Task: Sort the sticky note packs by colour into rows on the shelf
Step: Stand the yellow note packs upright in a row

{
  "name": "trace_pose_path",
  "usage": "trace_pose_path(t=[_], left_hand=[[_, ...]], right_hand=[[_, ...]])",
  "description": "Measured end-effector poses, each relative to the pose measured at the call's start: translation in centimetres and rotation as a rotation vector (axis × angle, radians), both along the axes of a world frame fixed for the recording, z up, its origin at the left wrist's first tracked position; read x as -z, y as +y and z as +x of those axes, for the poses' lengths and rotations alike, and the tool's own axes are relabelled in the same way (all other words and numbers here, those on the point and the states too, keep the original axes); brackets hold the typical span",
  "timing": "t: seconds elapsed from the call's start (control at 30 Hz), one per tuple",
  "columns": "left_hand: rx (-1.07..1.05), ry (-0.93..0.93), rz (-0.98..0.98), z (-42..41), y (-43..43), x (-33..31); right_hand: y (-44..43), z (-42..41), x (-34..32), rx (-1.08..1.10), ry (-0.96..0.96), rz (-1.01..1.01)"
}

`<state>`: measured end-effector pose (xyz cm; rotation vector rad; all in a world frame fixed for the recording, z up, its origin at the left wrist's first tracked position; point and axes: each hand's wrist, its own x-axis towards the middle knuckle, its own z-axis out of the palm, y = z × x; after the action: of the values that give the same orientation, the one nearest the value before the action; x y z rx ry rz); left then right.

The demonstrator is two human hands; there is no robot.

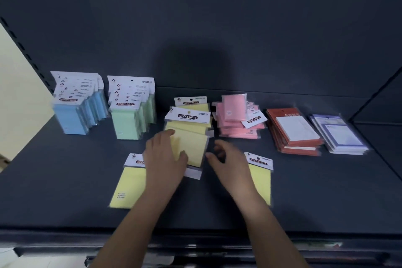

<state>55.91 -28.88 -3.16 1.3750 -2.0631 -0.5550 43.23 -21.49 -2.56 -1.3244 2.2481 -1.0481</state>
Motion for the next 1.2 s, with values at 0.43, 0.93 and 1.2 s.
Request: trace_pose_path(t=[0.43, 0.93, 1.2], left_hand=[[0.048, 0.109, -0.021, 2.2, -1.9, 1.1], [0.183, 0.932, 0.641, 0.9, 1.6, -4.5], [0.164, 0.981, 0.874, 2.4, 2.6, -3.3]], right_hand=[[-2.9, 1.7, 0.0, 0.105, -0.436, -0.356], [1.3, 0.9, -2.6, 0.133, -0.853, -0.329], [2.9, 0.8, -1.4, 0.215, -1.178, -0.306]])
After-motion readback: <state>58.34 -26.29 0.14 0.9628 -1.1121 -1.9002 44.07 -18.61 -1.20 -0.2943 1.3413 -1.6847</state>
